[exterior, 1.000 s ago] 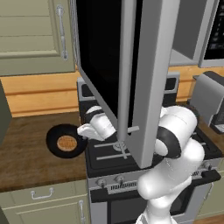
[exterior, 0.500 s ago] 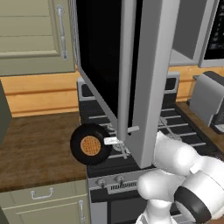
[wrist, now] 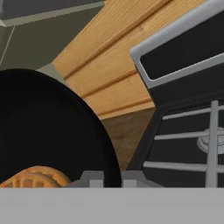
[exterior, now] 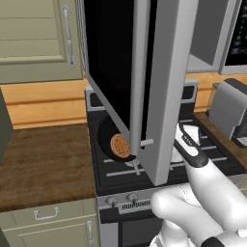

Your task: Open the microwave, place the bowl with waffle inside the microwave, then close the microwave door and turn it on.

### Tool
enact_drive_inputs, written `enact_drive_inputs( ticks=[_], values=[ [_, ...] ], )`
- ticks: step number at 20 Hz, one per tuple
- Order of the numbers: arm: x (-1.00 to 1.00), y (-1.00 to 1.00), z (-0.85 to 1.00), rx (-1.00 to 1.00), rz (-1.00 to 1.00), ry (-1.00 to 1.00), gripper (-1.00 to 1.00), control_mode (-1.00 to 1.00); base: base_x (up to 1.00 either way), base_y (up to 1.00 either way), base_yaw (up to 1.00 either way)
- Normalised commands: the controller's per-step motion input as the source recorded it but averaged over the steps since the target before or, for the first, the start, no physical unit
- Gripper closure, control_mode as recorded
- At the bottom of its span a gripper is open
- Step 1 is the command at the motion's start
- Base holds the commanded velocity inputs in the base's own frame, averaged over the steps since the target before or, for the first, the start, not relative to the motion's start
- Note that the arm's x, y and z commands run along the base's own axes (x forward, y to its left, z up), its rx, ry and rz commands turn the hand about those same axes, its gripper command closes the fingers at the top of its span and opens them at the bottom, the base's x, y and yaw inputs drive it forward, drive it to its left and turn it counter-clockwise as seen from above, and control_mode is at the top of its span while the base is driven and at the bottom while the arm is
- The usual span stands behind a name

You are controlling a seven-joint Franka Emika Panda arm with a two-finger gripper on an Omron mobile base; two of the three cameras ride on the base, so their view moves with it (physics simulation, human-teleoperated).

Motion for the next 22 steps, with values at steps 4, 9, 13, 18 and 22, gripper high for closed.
enact_drive_inputs(
  ticks=[4,9,13,18,22],
  values=[
    [0.0,-1.0,0.06,0.02,0.0,0.19,1.0,-1.0,0.0,0.0,0.0],
    [0.0,-0.89,0.23,0.06,0.0,0.1,1.0,-1.0,0.0,0.0,0.0],
    [-0.14,-0.7,0.78,0.03,0.0,0.04,1.0,-1.0,0.0,0.0,0.0],
    [-0.49,-0.6,0.92,0.02,0.0,0.02,1.0,-1.0,0.0,0.0,0.0],
    [-0.34,-0.59,0.96,0.02,0.0,0.16,1.0,-1.0,0.0,0.0,0.0]
  ],
)
